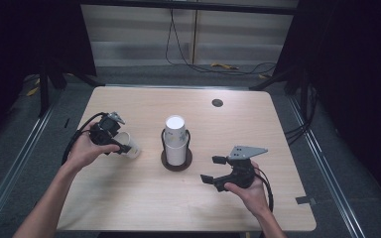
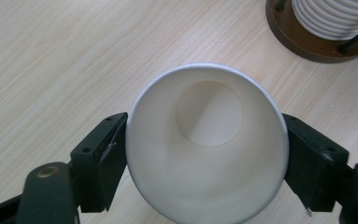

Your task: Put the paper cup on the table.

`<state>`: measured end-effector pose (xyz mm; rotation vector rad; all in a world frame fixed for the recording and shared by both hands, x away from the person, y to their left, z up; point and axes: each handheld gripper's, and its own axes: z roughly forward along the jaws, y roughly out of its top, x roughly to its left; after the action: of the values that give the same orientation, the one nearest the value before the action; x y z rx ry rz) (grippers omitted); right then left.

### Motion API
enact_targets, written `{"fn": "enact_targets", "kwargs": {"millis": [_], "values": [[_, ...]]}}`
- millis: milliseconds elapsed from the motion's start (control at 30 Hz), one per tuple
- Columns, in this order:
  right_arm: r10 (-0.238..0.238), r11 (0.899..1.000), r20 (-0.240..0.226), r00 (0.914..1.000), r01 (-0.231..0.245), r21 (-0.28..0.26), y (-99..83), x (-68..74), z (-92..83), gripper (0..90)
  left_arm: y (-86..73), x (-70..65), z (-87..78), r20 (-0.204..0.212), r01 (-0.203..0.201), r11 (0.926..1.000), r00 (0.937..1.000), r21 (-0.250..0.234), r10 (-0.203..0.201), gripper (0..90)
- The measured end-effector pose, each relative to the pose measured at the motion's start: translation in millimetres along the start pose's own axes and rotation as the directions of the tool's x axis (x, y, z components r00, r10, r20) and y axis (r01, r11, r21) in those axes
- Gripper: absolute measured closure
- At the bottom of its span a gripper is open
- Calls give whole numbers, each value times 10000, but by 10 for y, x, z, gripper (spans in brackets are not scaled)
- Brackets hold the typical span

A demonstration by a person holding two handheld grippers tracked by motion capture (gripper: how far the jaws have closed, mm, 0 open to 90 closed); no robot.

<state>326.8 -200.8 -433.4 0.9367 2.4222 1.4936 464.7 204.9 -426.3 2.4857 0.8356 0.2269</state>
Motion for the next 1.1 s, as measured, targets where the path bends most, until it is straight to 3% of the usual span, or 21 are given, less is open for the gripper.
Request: {"fn": "enact_targets", "kwargs": {"millis": [567,700,900,1100], "values": [[25,10000,-13,10000,-24,88,-16,-9,15,172,83,-24,139,-191,116,9996,9997,-253,-121,198],[15,9999,-23,10000,-15,144,-22,-12,28,172,94,-42,157,-102,374,9975,9992,-607,-381,167],[29,9998,-61,10000,-28,200,-27,-6,34,176,102,-70,162,-181,329,9961,9992,-816,-345,167],[24,9998,-68,10000,-22,219,-25,-4,38,176,109,-49,112,-170,666,9860,9974,-1532,-701,163]]}}
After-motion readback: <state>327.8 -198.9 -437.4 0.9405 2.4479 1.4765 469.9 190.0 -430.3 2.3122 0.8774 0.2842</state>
